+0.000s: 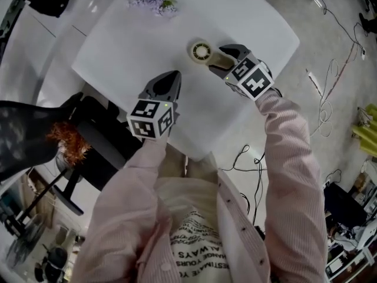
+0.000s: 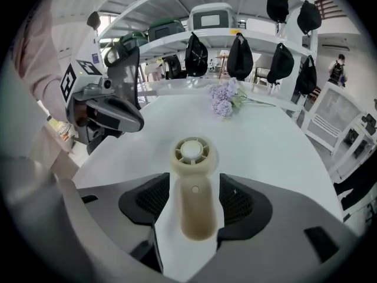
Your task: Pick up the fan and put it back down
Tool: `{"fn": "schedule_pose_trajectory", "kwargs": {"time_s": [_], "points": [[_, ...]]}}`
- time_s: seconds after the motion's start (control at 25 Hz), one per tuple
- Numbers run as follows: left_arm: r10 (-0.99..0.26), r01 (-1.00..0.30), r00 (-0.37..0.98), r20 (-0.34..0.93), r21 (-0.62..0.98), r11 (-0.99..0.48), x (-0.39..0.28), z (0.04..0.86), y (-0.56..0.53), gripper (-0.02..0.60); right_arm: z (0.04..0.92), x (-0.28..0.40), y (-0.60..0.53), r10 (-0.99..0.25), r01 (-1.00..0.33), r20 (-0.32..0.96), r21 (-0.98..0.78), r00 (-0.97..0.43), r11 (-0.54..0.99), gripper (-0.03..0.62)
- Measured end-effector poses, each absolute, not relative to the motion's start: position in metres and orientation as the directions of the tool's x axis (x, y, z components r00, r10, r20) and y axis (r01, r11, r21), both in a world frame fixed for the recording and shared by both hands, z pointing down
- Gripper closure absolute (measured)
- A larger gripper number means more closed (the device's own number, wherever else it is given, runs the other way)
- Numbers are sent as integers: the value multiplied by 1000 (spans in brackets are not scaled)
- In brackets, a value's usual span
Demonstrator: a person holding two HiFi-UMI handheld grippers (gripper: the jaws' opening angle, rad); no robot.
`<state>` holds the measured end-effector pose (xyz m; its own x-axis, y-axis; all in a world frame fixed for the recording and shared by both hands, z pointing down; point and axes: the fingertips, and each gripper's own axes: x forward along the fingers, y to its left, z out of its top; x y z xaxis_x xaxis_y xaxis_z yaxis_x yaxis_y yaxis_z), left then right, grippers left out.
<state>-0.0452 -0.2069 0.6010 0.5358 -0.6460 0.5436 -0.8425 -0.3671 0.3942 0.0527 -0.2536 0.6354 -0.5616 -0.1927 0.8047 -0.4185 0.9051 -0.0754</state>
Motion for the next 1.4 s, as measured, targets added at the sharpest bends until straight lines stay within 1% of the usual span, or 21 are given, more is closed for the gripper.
{"fn": "schedule_pose_trajectory", "kwargs": {"time_s": [0.28, 0.56, 0.76, 0.8, 0.84, 1.4], "points": [[-642, -854, 518, 566, 383, -352, -46, 611, -205, 580, 653, 50, -252, -121, -344, 847, -76, -517, 936, 353], [-651, -858, 508, 564, 394, -328, -48, 613, -206, 580, 664, 49, -248, -83, -323, 873, -88, -481, 942, 355], [-647, -857, 511, 566, 392, -335, -45, 614, -205, 580, 664, 48, -249, -71, -319, 884, -91, -462, 943, 361], [-646, -857, 512, 567, 391, -337, -44, 614, -205, 580, 664, 48, -249, -68, -316, 887, -91, -458, 944, 404], [-645, -857, 512, 567, 390, -337, -43, 613, -205, 580, 664, 49, -250, -65, -314, 889, -91, -453, 945, 407], [-652, -856, 514, 557, 387, -345, -41, 606, -206, 580, 656, 47, -242, -90, -337, 875, -86, -476, 938, 408]]}}
